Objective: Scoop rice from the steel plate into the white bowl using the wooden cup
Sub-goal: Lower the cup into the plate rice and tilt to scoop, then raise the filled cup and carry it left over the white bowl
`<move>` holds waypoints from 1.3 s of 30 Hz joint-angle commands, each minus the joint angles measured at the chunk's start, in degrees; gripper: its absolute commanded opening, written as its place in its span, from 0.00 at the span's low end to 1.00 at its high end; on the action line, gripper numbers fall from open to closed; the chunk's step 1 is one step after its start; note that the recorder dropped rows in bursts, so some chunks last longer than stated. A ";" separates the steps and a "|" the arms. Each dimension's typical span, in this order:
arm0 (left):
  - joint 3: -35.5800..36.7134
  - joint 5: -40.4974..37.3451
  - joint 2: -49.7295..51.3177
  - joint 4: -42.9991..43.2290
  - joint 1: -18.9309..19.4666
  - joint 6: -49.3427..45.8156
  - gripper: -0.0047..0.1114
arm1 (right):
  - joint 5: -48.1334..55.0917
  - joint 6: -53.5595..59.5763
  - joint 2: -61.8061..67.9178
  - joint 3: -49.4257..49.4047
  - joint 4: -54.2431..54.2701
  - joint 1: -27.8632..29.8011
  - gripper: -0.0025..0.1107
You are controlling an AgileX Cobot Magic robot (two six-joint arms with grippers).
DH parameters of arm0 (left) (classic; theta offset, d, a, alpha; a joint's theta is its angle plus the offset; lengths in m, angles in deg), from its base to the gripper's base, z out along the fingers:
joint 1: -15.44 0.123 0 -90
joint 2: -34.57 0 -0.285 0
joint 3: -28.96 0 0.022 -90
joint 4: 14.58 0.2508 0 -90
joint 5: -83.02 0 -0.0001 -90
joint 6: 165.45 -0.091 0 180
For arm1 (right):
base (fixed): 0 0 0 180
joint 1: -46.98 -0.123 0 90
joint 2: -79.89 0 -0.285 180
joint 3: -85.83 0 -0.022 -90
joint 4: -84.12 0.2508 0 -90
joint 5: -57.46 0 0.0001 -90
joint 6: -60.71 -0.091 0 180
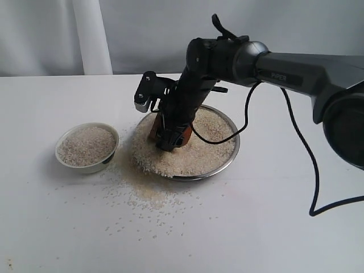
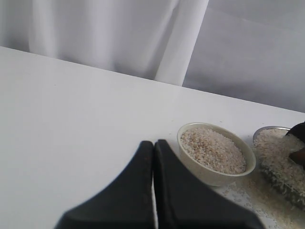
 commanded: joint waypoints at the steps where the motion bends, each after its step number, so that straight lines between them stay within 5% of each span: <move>1: -0.13 0.35 -0.14 -0.09 -0.27 0.22 0.04 | 0.83 -0.25 -1.61 0.02 0.62 -0.01 0.02; 20: -0.13 0.35 -0.14 -0.09 -0.27 0.22 0.04 | -2.70 0.23 -8.07 0.02 5.02 -0.21 0.02; 29: -0.13 0.35 -0.14 -0.09 -0.27 0.22 0.04 | -6.43 10.88 -8.07 0.02 20.76 -1.21 0.02; 39: -0.13 0.35 -0.14 -0.09 -0.27 0.22 0.04 | -18.44 11.60 -7.95 0.02 12.78 -9.00 0.02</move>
